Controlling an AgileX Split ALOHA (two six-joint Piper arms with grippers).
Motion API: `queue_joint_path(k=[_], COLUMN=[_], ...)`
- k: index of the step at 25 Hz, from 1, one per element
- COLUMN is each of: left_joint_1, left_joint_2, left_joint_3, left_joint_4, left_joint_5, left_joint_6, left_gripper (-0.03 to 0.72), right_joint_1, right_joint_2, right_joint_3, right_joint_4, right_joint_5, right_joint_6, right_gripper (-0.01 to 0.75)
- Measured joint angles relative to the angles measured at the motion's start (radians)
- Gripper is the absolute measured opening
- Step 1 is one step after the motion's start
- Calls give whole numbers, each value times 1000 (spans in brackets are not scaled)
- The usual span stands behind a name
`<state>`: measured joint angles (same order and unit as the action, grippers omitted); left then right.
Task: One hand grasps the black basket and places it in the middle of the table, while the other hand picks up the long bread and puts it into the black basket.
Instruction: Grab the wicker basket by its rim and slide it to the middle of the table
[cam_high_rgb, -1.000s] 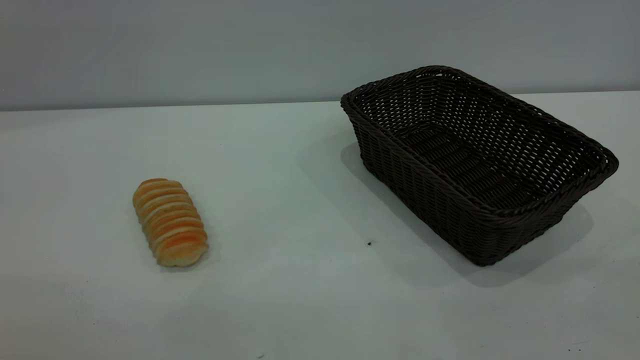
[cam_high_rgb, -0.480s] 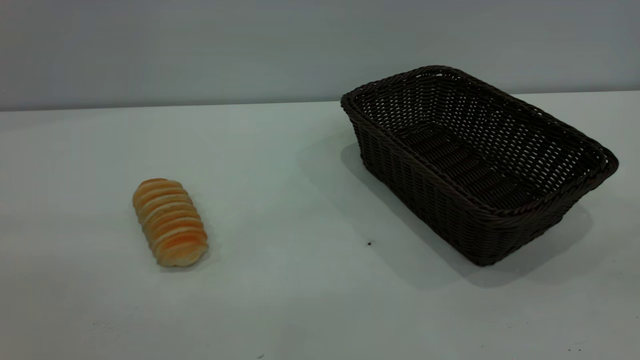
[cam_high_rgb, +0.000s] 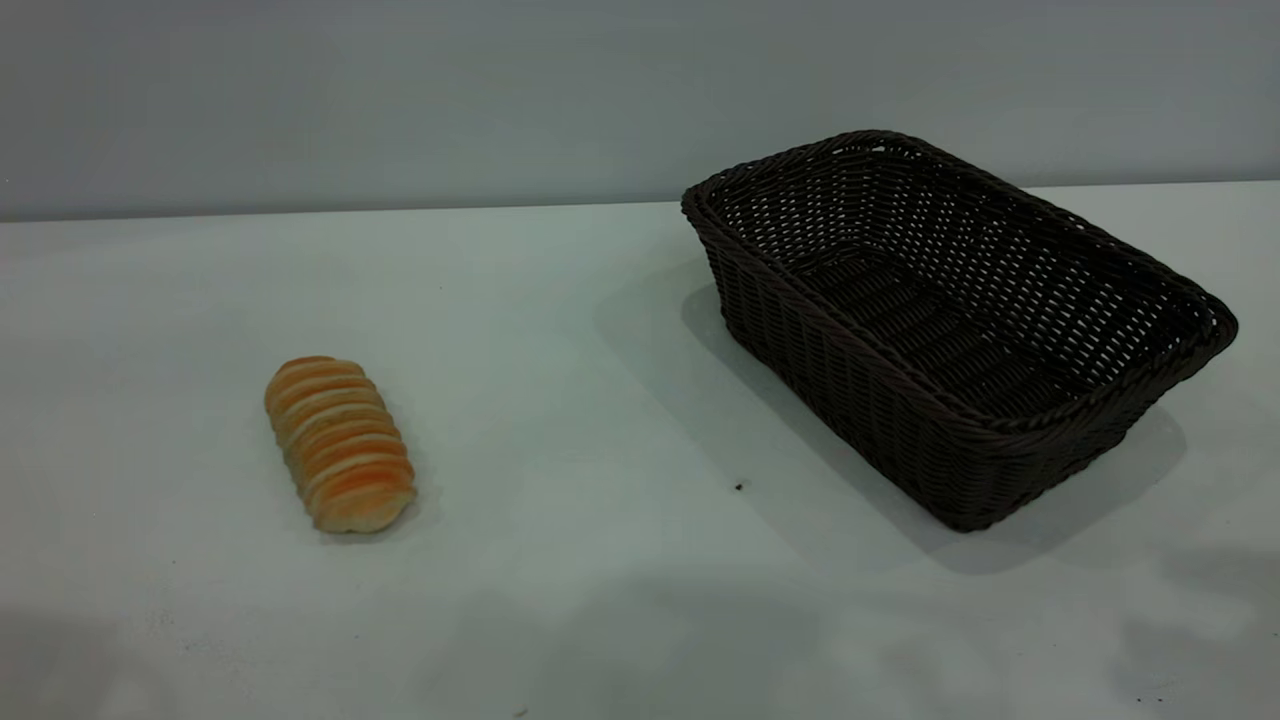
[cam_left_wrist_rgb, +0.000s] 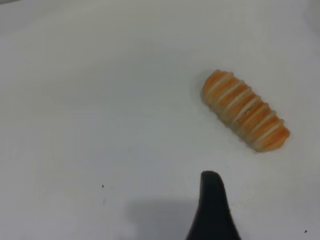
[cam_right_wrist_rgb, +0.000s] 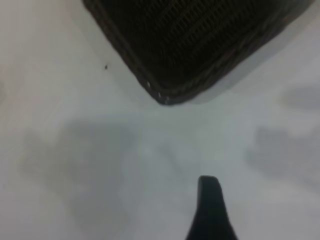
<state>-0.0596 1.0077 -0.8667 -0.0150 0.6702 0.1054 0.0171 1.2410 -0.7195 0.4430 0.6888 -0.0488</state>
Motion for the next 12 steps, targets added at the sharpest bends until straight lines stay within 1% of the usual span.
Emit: queue_joint_path(k=[3, 6, 12], left_joint_1=[0, 0, 0], left_joint_2=[57, 78, 81], left_joint_3=[0, 0, 0], left_joint_4=[0, 0, 0], left_joint_5=[-23, -29, -62], left_joint_6=[2, 6, 7], left_gripper=[581, 581, 581], right_joint_1=[0, 0, 0], right_joint_2=[147, 275, 493], right_joint_3=[-1, -5, -85], right_joint_4=[95, 188, 333], right_joint_5=[-97, -166, -234], right_joint_6=[5, 6, -19], right_gripper=[581, 581, 581])
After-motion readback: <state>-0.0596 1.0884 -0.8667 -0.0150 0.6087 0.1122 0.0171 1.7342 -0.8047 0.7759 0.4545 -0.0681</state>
